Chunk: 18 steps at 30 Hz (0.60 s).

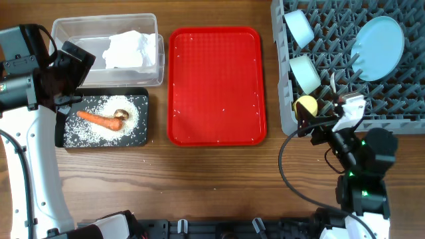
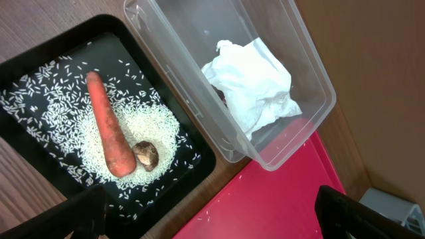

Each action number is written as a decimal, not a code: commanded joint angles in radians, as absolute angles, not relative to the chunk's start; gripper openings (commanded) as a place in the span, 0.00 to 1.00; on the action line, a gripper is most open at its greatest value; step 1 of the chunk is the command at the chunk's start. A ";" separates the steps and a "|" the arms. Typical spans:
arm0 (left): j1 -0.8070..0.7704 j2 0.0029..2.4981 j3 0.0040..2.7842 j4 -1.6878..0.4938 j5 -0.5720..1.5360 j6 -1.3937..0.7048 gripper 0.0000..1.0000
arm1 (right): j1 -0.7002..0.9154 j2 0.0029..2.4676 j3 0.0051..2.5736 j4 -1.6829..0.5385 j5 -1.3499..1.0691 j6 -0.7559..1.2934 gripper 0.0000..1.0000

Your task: Sort waste into correct bins and load items into the dishwasher rack

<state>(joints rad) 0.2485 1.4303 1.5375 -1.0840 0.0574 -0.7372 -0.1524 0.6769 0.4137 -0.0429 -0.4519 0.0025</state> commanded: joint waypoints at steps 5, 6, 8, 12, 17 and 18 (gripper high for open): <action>0.244 1.438 1.542 -1.084 0.044 -0.721 1.00 | -0.144 0.878 0.417 -0.127 -0.328 0.001 1.00; 0.244 1.438 1.542 -1.084 0.044 -0.721 1.00 | -0.142 0.839 0.410 -0.144 -0.276 0.007 1.00; 0.244 1.438 1.542 -1.084 0.044 -0.721 1.00 | -0.142 0.729 0.361 -0.119 -0.276 0.109 1.00; 0.244 1.438 1.542 -1.084 0.044 -0.721 1.00 | -0.114 0.519 0.185 0.140 -0.198 0.129 1.00; 0.244 1.438 1.542 -1.084 0.044 -0.721 1.00 | 0.048 0.263 0.067 0.168 -0.040 -0.035 1.00; 0.244 1.438 1.542 -1.084 0.044 -0.721 1.00 | 0.062 0.223 0.041 0.169 -0.040 -0.067 1.00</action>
